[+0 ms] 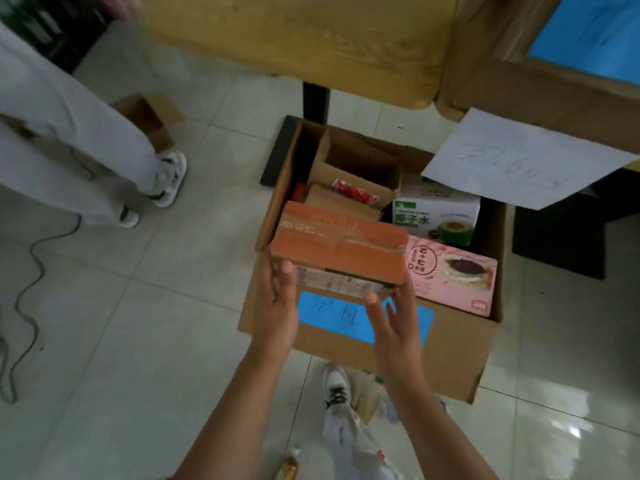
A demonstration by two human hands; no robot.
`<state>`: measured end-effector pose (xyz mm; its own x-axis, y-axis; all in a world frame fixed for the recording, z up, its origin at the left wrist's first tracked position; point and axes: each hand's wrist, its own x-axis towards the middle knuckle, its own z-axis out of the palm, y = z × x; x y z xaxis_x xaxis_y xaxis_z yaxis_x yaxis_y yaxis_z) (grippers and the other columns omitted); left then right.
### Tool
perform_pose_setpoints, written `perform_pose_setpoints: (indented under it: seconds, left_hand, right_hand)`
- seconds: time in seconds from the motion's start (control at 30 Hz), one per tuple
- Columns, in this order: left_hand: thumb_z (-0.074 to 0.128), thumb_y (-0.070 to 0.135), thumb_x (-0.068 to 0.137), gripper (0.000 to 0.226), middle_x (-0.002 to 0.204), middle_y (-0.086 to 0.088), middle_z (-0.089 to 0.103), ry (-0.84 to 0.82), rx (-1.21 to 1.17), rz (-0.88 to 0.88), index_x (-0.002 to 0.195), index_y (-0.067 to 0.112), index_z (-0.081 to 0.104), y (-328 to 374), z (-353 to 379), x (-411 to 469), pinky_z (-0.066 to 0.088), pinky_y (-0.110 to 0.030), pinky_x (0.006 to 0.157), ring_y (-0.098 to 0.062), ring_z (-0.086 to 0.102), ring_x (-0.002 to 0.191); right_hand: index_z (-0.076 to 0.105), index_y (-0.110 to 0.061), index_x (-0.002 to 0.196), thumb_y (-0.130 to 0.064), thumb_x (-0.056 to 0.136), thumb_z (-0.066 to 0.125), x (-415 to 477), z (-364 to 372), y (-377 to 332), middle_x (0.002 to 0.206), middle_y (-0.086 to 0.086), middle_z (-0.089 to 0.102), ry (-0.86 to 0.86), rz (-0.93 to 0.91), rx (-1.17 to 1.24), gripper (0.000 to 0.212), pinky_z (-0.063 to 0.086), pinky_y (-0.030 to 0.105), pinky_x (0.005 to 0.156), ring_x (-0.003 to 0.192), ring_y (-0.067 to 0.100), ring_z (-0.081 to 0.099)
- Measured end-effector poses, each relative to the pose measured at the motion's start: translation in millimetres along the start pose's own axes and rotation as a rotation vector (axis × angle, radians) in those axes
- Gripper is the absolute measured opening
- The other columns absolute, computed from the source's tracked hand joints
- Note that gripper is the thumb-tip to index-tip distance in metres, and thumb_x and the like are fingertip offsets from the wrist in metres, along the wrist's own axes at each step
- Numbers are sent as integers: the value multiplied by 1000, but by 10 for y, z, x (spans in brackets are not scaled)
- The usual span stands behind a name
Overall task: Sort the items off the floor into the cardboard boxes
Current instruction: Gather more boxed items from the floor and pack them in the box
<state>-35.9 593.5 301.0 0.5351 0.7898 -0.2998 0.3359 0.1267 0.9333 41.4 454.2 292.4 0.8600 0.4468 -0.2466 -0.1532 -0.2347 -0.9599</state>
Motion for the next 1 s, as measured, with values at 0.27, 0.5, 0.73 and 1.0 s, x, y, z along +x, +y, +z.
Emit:
perform_pose_setpoints:
  seconds: [0.27,0.5,0.73,1.0]
  left_hand:
    - [33,60,96,32,108,17,66,10,177,-53,125,53,41,-70,754,874,51,-12,70,7,63,94]
    - [42,61,92,56,149,10,41,-165,392,-171,143,41,29,-302,799,1584,38,-46,108,-17,42,134]
    - [41,58,93,47,144,13,46,-292,355,-235,138,42,42,-478,648,1604,37,-32,102,-10,44,130]
    - [46,40,98,37,133,20,51,-228,158,-243,134,33,50,-684,370,1151,39,-17,97,-1,48,123]
  right_hand:
    - [44,-45,133,-61,87,56,1254,-471,295,118,-16,61,41,70,-241,50,57,44,86,106,9,63]
    - [16,-39,148,-48,87,57,1950,-159,677,152,3,33,-84,204,-709,75,33,58,110,140,30,30]
    - [39,-36,147,-49,97,46,1966,112,1027,163,-5,-5,-457,204,-1013,52,12,50,121,150,23,-2]
    - [37,-25,149,-38,98,45,1840,157,953,162,2,14,-343,83,-954,53,20,50,119,149,25,10]
